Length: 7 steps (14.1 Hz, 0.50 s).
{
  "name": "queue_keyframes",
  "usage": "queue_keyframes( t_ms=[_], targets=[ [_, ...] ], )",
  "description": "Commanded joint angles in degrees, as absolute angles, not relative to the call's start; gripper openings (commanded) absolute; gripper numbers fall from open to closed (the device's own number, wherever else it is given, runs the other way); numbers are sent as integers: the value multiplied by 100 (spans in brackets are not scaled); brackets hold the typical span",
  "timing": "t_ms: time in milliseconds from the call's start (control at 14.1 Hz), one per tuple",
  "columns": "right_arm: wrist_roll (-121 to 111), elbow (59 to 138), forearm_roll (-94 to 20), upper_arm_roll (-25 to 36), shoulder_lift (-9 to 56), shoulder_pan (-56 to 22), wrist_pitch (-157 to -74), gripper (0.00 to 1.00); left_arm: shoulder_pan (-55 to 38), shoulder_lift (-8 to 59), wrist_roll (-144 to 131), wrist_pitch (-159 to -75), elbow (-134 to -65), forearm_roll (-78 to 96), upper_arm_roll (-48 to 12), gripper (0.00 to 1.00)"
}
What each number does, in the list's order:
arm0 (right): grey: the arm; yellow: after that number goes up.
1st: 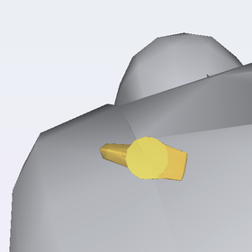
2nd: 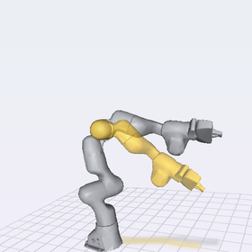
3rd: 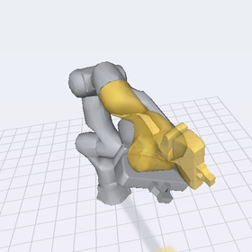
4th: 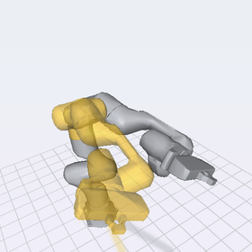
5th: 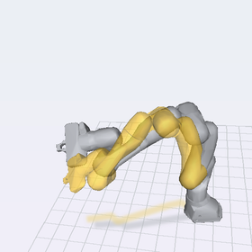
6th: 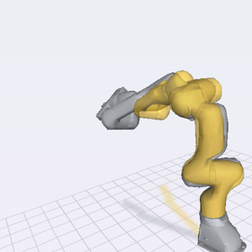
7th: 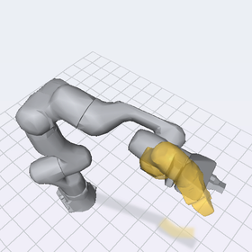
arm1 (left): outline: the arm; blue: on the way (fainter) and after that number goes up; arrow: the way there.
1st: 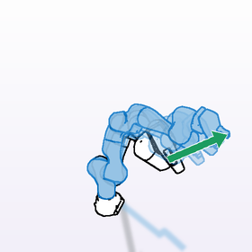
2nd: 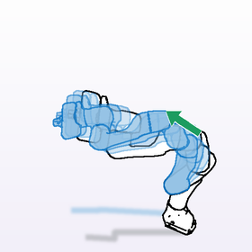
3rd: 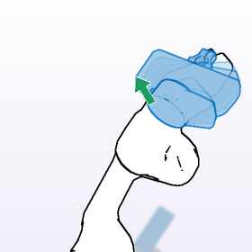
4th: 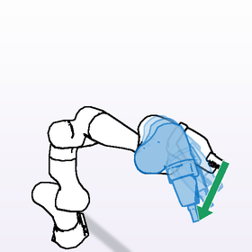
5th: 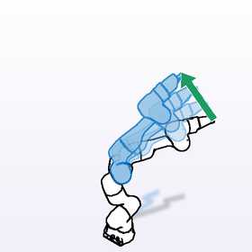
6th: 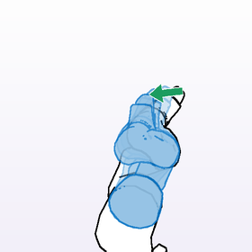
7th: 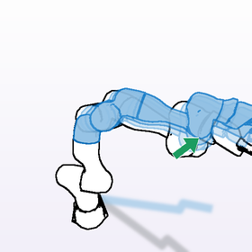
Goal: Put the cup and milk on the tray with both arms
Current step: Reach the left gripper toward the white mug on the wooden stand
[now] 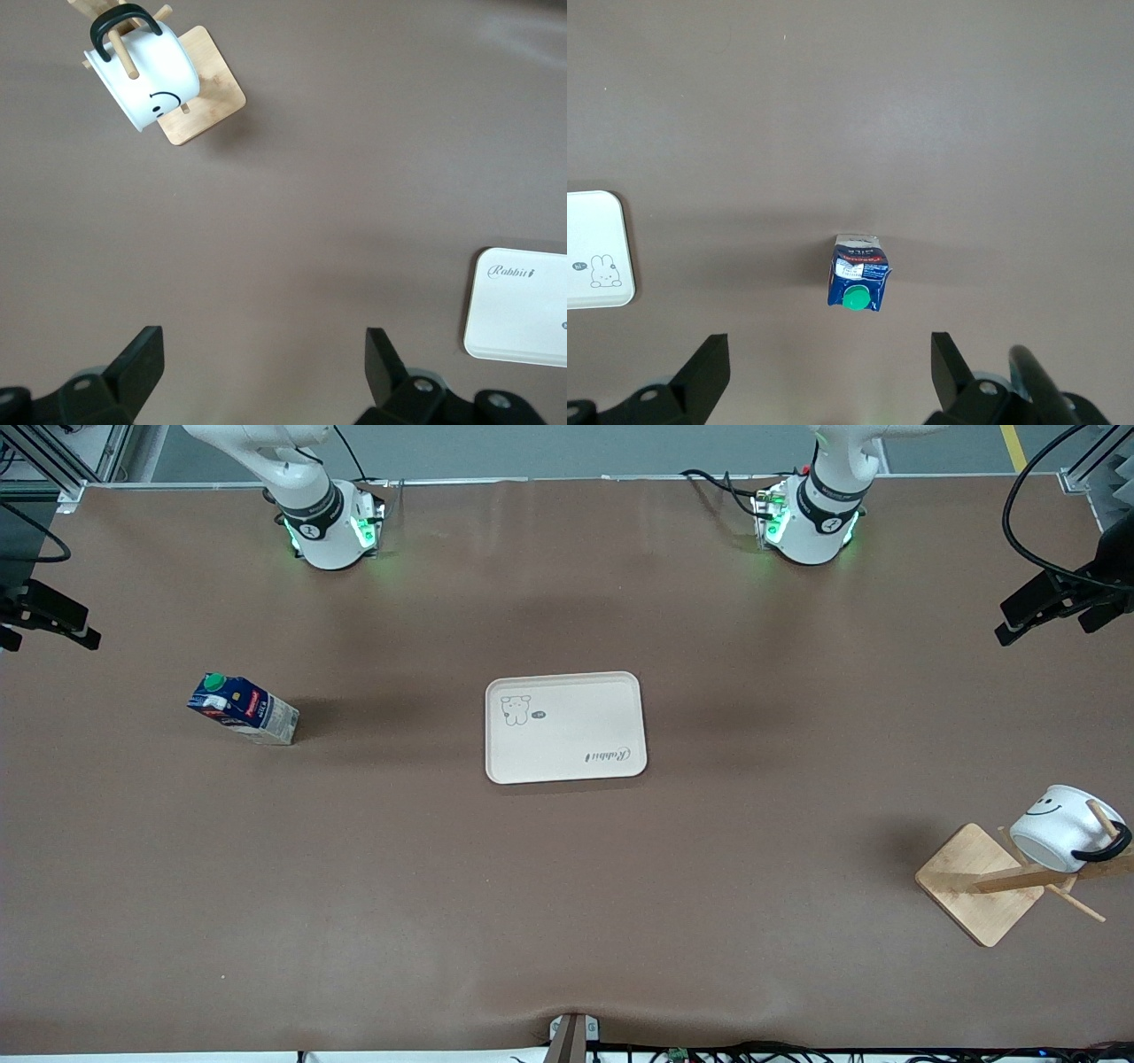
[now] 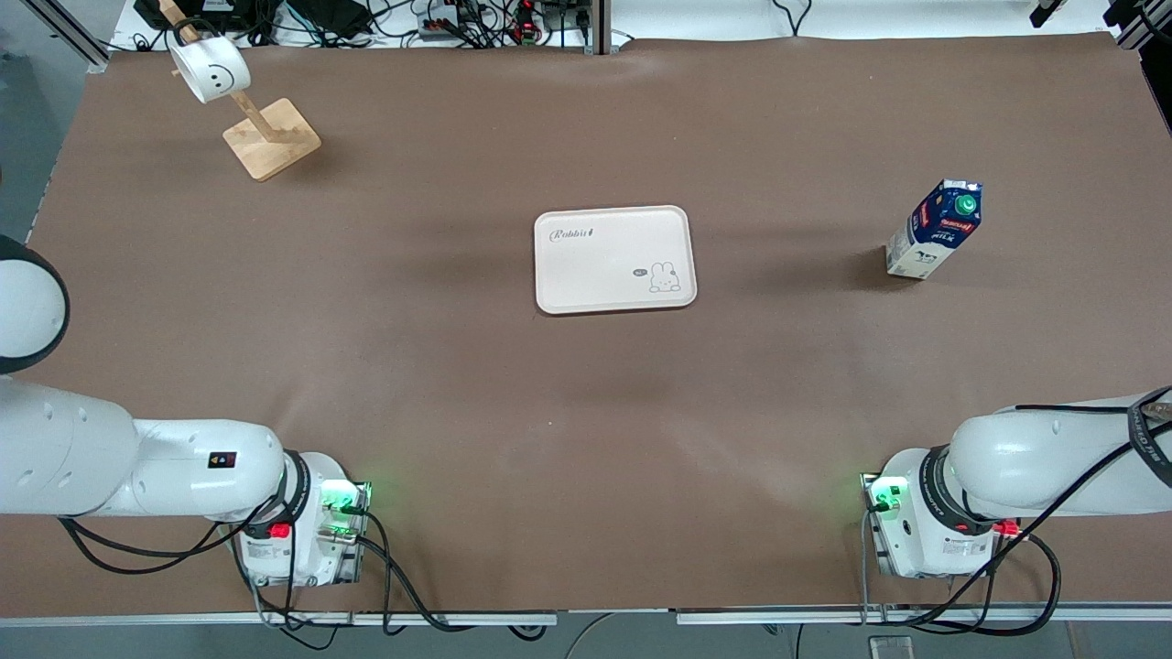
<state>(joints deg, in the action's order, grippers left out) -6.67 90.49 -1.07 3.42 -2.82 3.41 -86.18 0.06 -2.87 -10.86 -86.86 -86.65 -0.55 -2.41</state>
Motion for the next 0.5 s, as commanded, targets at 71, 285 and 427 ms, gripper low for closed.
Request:
queue_keyframes(
  t_ms=[71,285,427],
  targets=[
    [-729,9079,-53,334,-308,378,-8622,100,26,-246,-1011,-8578,-8481,-158,-202,100],
    [-729,9079,-62,334,-308,378,-8622,100,167,-220,-1002,-8578,-8341,-176,-150,100],
    [-729,9079,-62,334,-308,387,-8622,100,298,-255,-984,-8622,-8358,-132,-1,100]
  ],
)
